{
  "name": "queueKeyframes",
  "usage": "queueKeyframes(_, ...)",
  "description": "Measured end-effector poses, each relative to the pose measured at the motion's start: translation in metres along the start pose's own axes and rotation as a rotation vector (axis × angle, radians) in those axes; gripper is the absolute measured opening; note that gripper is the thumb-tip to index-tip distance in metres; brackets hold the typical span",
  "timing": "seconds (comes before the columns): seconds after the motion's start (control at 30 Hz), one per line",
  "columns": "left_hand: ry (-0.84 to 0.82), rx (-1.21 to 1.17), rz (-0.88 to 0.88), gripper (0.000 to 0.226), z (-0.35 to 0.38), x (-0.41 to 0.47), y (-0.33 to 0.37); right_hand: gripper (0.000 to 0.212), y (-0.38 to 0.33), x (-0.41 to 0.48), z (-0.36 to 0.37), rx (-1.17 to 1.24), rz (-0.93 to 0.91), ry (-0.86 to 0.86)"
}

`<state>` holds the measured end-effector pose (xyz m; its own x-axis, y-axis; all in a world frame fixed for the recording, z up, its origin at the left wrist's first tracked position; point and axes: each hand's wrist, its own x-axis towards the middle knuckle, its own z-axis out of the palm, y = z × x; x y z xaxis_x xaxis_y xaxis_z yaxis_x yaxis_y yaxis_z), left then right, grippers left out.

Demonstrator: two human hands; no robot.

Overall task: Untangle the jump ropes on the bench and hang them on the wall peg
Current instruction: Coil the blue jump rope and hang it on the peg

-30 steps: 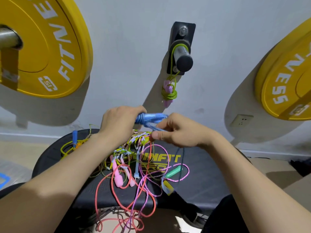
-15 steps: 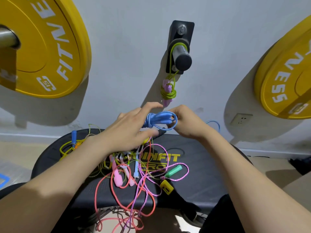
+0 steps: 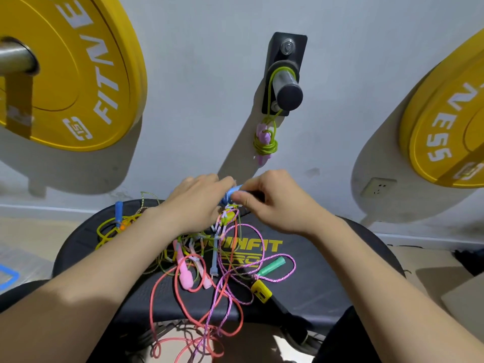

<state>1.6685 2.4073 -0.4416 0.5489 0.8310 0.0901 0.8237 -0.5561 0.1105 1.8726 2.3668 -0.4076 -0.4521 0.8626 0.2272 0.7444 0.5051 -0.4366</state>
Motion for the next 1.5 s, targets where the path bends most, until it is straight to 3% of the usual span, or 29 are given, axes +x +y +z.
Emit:
queueKeyframes(0.1, -0.055, -0.072, 0.047, 0.037, 0.001, -0.003, 0.009, 0.043, 0.012, 0.003, -0.002, -0.08, 0.083, 0.239)
queueKeyframes(0.23, -0.118, -0.061, 0.083, 0.043, -0.007, -0.003, 0.012, 0.042, 0.032, 0.006, -0.007, 0.059, 0.179, 0.412)
queueKeyframes(0.33, -0.12, -0.167, 0.172, 0.044, -0.013, -0.007, 0.015, 0.039, 0.042, 0.007, -0.006, 0.262, 0.275, 0.364)
queueKeyframes(0.43, 0.025, -0.488, 0.211, 0.044, -0.013, -0.009, 0.015, 0.025, 0.051, 0.005, -0.007, 0.487, 0.368, 0.275)
queueKeyframes(0.53, 0.079, -0.765, 0.159, 0.051, -0.013, -0.008, 0.015, 0.01, 0.053, 0.004, -0.01, 0.642, 0.471, 0.167)
queueKeyframes(0.63, 0.141, -0.863, 0.037, 0.033, -0.012, -0.001, 0.014, 0.008, 0.044, 0.003, -0.012, 0.947, 0.494, 0.037)
queueKeyframes(0.7, 0.198, -0.953, -0.059, 0.027, -0.009, 0.004, 0.016, 0.011, 0.039, 0.003, -0.015, 1.148, 0.494, -0.001)
queueKeyframes(0.8, 0.199, -1.148, -0.143, 0.023, -0.007, 0.008, 0.021, 0.011, 0.032, 0.003, -0.019, 1.266, 0.442, -0.03)
queueKeyframes(0.97, 0.14, -1.308, -0.24, 0.027, -0.008, 0.008, 0.023, 0.039, 0.032, 0.001, -0.022, 1.435, 0.413, -0.083)
queueKeyframes(1.07, 0.122, -1.335, -0.296, 0.026, -0.01, 0.011, 0.022, 0.022, 0.032, 0.004, -0.016, 1.348, 0.354, 0.065)
queueKeyframes(1.2, 0.108, -1.336, -0.271, 0.032, -0.01, 0.011, 0.025, 0.033, 0.033, 0.016, 0.001, 0.903, 0.422, 0.445)
queueKeyframes(1.3, 0.106, -1.294, -0.221, 0.043, -0.01, 0.008, 0.029, 0.022, 0.03, 0.02, 0.003, 0.81, 0.457, 0.599)
queueKeyframes(1.4, 0.144, -1.252, -0.21, 0.034, -0.01, 0.007, 0.028, 0.029, 0.028, 0.017, -0.002, 0.76, 0.437, 0.586)
queueKeyframes(1.5, 0.184, -1.221, -0.184, 0.028, -0.012, 0.005, 0.026, 0.009, 0.025, 0.016, -0.001, 0.741, 0.432, 0.397)
